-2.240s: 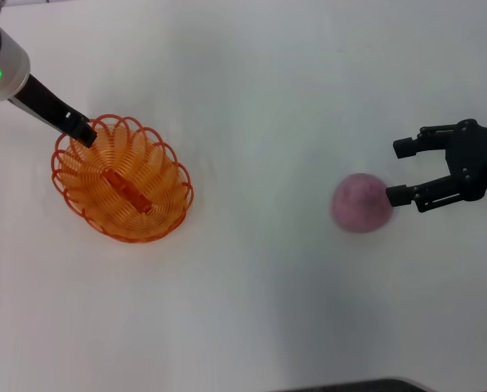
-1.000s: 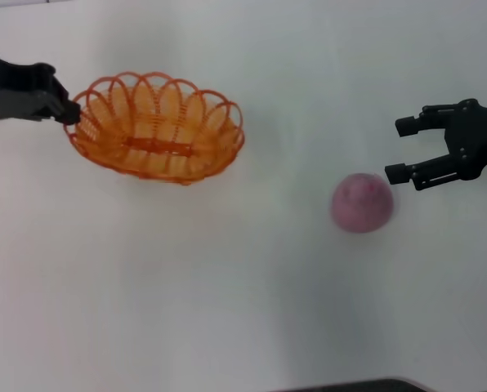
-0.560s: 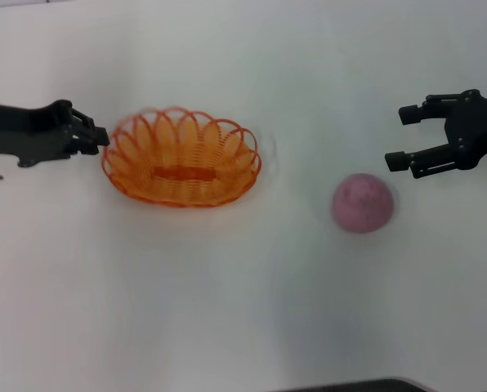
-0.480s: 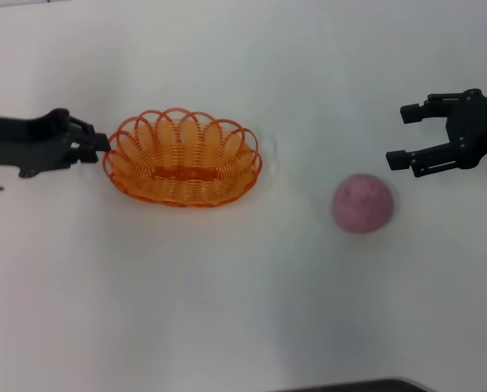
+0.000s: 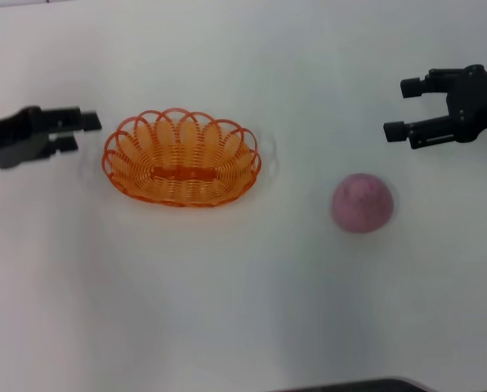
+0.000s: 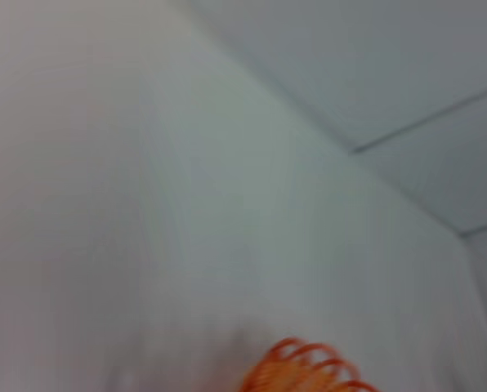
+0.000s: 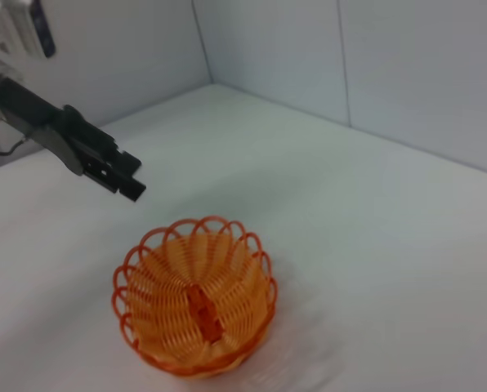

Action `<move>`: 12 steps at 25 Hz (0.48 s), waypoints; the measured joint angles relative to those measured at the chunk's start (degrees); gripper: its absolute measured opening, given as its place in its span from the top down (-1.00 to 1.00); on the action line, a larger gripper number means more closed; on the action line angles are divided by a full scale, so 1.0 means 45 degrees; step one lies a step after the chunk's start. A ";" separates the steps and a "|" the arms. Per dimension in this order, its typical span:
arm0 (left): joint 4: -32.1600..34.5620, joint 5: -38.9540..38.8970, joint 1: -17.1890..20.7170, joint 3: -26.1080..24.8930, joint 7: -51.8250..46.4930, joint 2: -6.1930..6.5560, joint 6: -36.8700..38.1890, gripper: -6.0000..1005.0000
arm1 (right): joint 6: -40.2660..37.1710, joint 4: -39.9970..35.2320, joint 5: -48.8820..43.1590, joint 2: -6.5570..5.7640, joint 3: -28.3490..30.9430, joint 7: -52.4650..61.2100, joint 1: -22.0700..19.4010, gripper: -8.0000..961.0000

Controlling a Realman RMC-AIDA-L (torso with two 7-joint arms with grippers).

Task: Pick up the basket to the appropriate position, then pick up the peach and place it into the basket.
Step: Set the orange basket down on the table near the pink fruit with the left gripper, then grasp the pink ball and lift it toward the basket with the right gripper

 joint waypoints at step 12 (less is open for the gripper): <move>0.0766 -0.1653 0.1159 0.0052 1.0033 -0.0037 0.2794 -0.29 | 0.0548 0.0104 0.0794 0.0085 0.0341 0.2821 0.0396 -0.97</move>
